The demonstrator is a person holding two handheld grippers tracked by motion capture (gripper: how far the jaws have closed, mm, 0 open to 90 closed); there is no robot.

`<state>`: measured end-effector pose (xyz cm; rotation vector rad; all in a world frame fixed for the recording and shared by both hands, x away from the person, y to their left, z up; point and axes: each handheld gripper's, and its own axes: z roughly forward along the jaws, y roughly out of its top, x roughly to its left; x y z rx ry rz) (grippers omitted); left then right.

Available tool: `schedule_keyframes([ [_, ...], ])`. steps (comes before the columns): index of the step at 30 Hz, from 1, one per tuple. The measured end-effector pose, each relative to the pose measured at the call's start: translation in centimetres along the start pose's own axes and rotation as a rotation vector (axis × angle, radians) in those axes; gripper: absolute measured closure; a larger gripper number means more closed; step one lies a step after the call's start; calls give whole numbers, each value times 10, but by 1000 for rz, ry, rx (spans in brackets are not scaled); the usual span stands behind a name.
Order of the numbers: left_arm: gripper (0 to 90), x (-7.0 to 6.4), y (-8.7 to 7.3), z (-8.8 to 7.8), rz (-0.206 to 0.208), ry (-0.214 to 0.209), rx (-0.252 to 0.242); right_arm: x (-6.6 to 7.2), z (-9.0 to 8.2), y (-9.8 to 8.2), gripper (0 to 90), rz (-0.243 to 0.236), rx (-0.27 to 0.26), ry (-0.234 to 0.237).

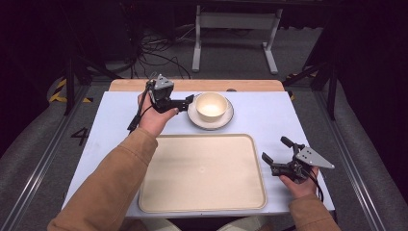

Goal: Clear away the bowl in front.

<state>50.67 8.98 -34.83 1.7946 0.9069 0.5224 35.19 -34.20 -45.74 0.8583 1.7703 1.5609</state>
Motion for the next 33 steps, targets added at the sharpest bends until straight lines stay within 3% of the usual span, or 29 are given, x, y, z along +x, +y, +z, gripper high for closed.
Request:
schedule_keyframes([
  [5,121,2,5,10,-14,4,15,0,-1,0,15,-2,-7,0],
  [9,118,5,10,15,-2,22,35,0,-1,0,22,-1,-6,-3],
  [14,107,11,14,23,-37,20,49,0,-1,0,20,-1,-7,-8],
  [20,101,8,15,37,-56,5,77,1,-2,-1,15,-9,-17,-8],
  [25,101,6,17,45,-45,20,99,1,-2,-1,15,-7,-24,-9],
  [33,115,5,19,65,-70,34,138,1,-3,-2,15,-6,-37,-10],
])
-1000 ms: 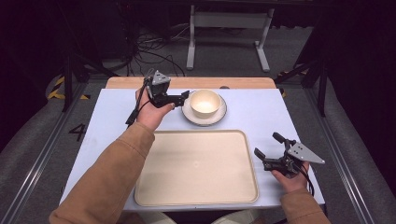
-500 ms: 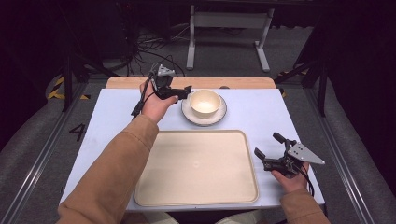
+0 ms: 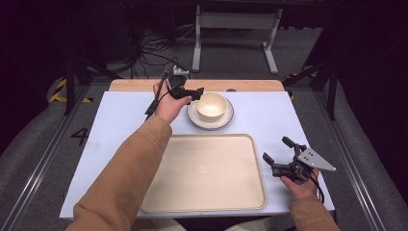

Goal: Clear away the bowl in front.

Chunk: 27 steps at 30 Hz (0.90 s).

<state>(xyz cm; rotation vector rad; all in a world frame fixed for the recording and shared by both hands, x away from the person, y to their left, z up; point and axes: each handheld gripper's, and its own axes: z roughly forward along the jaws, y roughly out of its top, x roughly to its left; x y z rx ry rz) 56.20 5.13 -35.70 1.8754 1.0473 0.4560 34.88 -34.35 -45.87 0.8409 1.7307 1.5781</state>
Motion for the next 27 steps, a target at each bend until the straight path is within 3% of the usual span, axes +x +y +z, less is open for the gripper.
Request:
schedule_keyframes([
  [4,129,-1,-2,8,-17,3,37,0,0,0,16,-1,-2,-2],
  [7,164,-2,-6,18,-34,-11,93,0,-1,0,17,0,-3,-3],
  [9,176,0,-9,22,-16,-11,119,0,-1,0,18,2,-5,-3],
  [27,270,0,-28,54,-89,-28,208,-1,-3,-1,28,7,-27,-9],
])
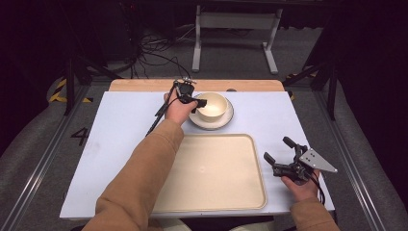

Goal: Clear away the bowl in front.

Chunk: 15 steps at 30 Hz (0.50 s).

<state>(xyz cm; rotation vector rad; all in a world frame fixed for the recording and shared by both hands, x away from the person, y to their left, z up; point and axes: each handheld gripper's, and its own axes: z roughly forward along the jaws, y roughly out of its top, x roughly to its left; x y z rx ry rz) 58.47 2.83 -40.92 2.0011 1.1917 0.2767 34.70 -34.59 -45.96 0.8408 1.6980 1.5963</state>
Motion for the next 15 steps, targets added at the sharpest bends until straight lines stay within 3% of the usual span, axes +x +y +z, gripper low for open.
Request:
schedule_keyframes([
  [7,330,0,-4,9,-26,-5,20,1,-1,-1,28,-2,-17,-11],
  [15,408,2,-8,19,-84,-19,65,2,-2,-1,27,-12,-20,-15],
])
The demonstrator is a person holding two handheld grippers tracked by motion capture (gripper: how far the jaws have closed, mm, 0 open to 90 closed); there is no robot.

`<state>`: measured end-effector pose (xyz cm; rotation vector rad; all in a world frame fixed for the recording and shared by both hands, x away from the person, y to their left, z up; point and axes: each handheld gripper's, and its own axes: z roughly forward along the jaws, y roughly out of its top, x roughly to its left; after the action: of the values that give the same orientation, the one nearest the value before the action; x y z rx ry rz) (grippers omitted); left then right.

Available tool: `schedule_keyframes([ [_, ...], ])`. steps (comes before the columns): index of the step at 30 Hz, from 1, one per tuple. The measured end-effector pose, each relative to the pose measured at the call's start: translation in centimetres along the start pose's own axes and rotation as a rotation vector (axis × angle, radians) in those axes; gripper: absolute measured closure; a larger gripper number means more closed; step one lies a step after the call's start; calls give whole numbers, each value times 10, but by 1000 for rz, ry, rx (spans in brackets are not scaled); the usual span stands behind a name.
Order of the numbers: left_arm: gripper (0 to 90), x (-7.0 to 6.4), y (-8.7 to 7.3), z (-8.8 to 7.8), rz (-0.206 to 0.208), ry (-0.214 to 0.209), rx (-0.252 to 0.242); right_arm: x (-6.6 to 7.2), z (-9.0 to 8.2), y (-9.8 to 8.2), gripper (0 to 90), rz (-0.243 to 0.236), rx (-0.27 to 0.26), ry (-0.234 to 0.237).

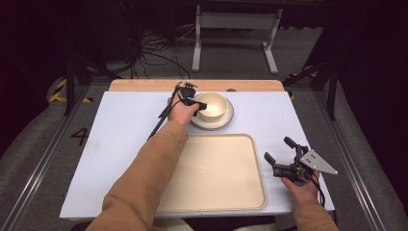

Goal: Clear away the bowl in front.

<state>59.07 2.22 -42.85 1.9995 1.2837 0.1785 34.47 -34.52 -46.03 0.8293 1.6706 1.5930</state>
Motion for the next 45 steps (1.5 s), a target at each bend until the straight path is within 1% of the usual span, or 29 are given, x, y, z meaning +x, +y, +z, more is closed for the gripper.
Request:
schedule_keyframes([
  [2,454,0,0,0,-16,-13,10,0,0,0,26,0,-1,0],
  [7,559,-2,1,0,-50,-15,20,0,0,0,25,0,-1,0],
  [8,593,-3,2,0,-53,-11,21,0,0,0,26,0,-3,0],
  [9,615,-4,2,0,-45,1,21,0,0,0,26,0,-2,0],
  [10,629,-4,2,0,-45,1,21,0,0,0,26,0,-2,0],
  [11,629,-6,2,-1,-32,17,26,0,0,0,25,0,-2,0],
  [13,710,-8,3,-1,-43,24,26,0,0,0,26,-1,-5,-1],
  [15,724,-9,3,-1,-53,34,27,0,0,0,26,-1,-5,-1],
  [17,733,-9,4,-1,-53,36,28,0,0,0,26,-2,-4,-2],
  [19,745,-9,4,-1,-67,39,28,0,0,0,26,-1,-5,-2],
  [20,755,-9,4,-1,-67,39,28,0,0,0,26,-1,-5,-2],
  [22,782,-8,6,-1,-86,39,29,0,0,0,26,0,-5,-5],
  [26,806,-9,7,-1,-96,51,32,0,0,0,26,0,-5,-4],
  [27,812,-10,7,-1,-78,67,24,0,0,0,26,2,-5,-4],
  [29,823,-11,7,-1,-76,77,16,0,0,0,26,3,-9,-4],
  [30,824,-12,7,-1,-83,79,13,0,-1,0,26,6,-8,-6],
  [34,825,-12,7,-1,-88,80,14,-1,-1,0,27,11,-9,-11],
  [37,827,-14,8,-3,-72,78,4,-1,-1,0,28,10,-9,-11],
  [42,824,-20,12,-10,-49,72,-16,0,-1,0,28,13,-11,-10],
  [44,822,-21,13,-13,-34,83,-11,-1,-1,0,28,9,-9,-12],
  [45,821,-21,14,-16,-36,78,3,-1,-1,0,28,9,-10,-12],
])
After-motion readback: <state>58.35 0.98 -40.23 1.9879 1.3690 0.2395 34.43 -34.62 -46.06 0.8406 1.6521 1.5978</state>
